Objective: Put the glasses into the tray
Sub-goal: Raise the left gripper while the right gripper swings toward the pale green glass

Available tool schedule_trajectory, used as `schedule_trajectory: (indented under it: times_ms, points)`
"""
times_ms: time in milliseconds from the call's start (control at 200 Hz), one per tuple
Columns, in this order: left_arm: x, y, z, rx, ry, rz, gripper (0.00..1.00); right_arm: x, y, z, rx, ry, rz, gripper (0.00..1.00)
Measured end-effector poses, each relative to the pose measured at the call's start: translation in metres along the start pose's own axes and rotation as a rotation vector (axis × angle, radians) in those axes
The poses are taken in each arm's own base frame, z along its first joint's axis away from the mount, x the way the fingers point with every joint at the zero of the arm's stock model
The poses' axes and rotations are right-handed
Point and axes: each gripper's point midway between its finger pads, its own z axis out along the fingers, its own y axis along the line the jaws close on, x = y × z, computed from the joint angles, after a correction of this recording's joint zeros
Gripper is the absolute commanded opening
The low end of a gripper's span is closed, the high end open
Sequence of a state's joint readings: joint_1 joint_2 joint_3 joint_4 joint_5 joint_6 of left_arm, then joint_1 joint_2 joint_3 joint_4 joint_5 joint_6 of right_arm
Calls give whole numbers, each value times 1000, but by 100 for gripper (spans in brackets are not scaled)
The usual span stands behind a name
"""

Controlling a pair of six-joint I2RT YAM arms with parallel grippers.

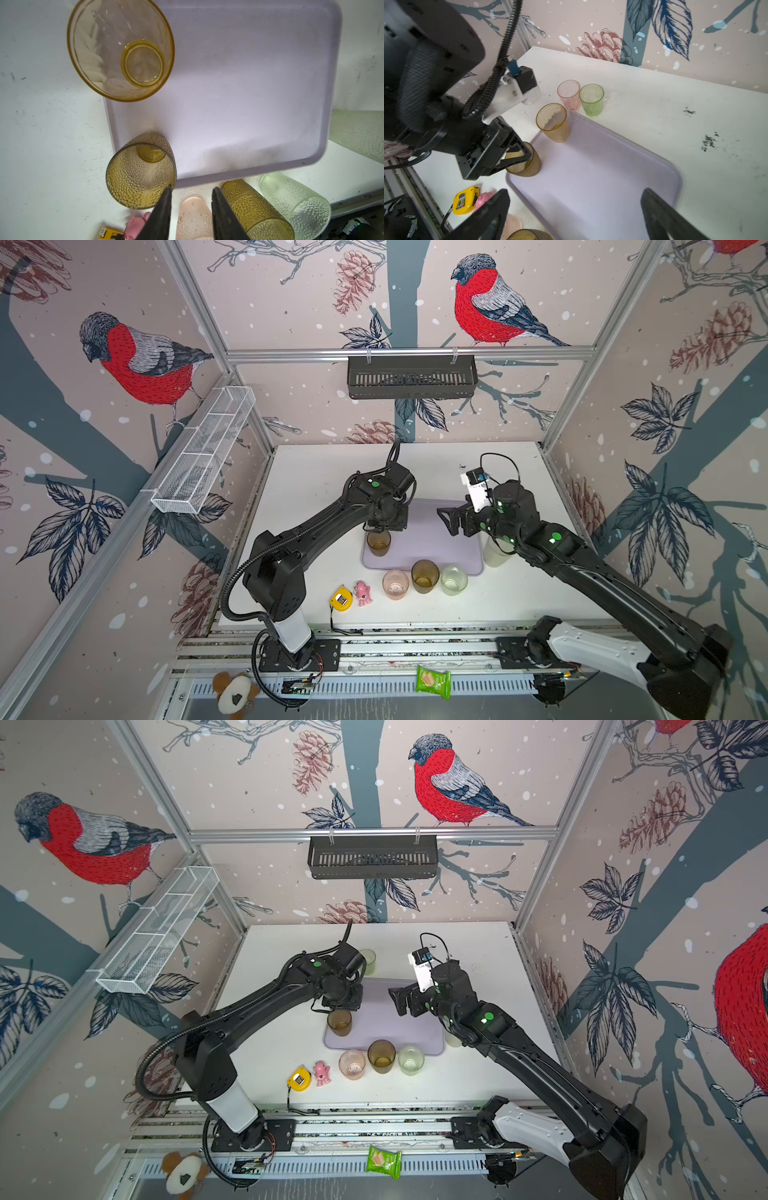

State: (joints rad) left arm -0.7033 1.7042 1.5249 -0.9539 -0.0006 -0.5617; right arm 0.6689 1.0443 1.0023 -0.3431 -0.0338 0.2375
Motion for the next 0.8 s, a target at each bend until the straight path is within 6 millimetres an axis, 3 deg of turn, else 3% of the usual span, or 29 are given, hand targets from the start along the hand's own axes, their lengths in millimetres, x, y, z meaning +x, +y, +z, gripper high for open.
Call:
schedule_trajectory:
  times_ms: [540, 795]
  points:
    - [-13, -19, -25, 103, -63, -3, 35, -25, -56, -38, 206, -37, 167, 100]
    - [-18, -26, -29, 137, -85, 18, 38, -12, -97, -46, 326, 20, 287, 100]
